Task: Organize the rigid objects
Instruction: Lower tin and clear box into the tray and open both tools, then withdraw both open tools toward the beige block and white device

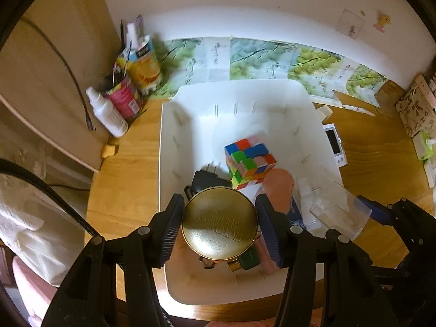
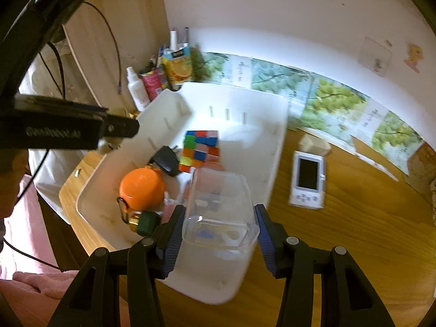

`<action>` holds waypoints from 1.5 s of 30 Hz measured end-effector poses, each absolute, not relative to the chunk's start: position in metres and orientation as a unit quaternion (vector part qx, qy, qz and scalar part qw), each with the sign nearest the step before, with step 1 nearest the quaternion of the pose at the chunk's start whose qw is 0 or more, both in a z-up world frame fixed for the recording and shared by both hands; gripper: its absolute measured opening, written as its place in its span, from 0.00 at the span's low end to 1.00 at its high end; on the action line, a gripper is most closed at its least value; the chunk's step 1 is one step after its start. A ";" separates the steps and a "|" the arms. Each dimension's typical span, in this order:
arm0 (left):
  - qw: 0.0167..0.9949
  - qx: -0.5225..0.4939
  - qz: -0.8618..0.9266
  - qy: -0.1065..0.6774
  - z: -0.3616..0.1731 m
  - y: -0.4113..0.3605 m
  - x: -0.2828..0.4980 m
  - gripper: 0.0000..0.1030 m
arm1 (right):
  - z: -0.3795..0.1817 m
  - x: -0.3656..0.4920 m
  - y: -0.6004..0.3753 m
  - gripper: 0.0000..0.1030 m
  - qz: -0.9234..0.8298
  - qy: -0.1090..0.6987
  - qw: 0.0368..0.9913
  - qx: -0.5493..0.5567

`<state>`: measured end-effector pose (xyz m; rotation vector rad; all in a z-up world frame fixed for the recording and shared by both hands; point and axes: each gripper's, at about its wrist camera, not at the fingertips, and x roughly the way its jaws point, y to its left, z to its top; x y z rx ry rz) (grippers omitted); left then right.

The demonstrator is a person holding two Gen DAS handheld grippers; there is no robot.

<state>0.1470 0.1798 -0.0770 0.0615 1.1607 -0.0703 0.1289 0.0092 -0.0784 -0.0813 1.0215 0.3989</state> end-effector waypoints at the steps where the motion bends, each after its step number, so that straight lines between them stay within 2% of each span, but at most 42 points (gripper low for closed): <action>1: 0.834 0.023 -0.034 0.551 -0.080 0.184 0.146 0.56 | -0.079 0.130 0.013 0.49 0.194 0.485 0.852 -0.038; 7: 0.832 0.017 -0.038 0.554 -0.084 0.188 0.146 0.57 | -0.083 0.135 0.024 0.50 0.210 0.480 0.851 -0.029; 11: 0.831 0.015 -0.041 0.554 -0.084 0.187 0.147 0.57 | -0.083 0.136 0.022 0.66 0.215 0.479 0.851 -0.012; 13: 0.833 0.018 -0.043 0.551 -0.083 0.185 0.147 0.67 | -0.082 0.136 0.021 0.66 0.213 0.476 0.853 -0.010; 16: 0.840 0.021 -0.050 0.540 -0.078 0.181 0.146 0.76 | -0.082 0.135 0.016 0.67 0.211 0.476 0.853 -0.004; 21: 0.843 0.023 -0.064 0.533 -0.069 0.171 0.146 0.76 | -0.078 0.131 0.003 0.69 0.202 0.470 0.860 -0.004; 25: 0.844 0.032 -0.078 0.530 -0.060 0.160 0.148 0.76 | -0.069 0.125 -0.012 0.76 0.200 0.448 0.871 -0.003; 33: 0.846 0.081 -0.101 0.518 -0.048 0.124 0.157 0.76 | -0.061 0.113 -0.046 0.78 0.206 0.392 0.896 -0.032; 45: 0.834 0.222 -0.140 0.485 -0.031 0.038 0.196 0.76 | -0.078 0.131 -0.093 0.79 0.244 0.345 0.900 -0.109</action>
